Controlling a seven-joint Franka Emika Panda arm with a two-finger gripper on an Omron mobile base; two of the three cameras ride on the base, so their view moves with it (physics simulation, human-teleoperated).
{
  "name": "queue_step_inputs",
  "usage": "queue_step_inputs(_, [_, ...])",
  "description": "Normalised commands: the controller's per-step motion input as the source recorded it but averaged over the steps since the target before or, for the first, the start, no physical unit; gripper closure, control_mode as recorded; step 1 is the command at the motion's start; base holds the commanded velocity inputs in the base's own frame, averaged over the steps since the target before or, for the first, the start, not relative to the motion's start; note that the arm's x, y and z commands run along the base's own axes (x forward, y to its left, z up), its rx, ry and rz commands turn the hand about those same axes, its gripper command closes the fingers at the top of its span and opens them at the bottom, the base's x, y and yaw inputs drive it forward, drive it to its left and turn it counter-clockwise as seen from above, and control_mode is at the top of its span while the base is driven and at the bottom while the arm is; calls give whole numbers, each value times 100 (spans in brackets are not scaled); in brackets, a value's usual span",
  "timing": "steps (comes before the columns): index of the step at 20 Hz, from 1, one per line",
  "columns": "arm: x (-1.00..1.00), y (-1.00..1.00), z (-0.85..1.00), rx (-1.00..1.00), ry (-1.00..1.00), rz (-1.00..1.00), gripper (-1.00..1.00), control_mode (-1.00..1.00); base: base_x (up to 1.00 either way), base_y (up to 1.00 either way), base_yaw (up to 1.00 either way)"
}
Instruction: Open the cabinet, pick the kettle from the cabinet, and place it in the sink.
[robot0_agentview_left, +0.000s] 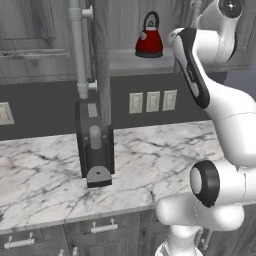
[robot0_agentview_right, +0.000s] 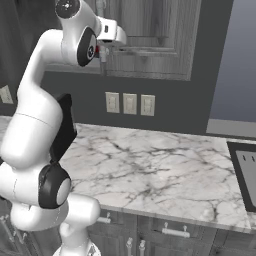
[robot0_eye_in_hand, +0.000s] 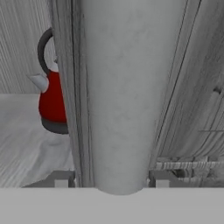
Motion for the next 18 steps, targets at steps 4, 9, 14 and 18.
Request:
queue_step_inputs(4, [4, -1, -12, 0, -12, 0, 100, -100, 0, 0, 0])
queue_step_inputs(9, [-11, -8, -10, 0, -4, 0, 100, -100, 0, 0, 0])
queue_step_inputs(14, [-34, -11, -2, 0, -13, 0, 100, -100, 0, 0, 0])
queue_step_inputs(18, [-46, -20, 0, 0, -18, 4, 100, -100, 0, 0, 0])
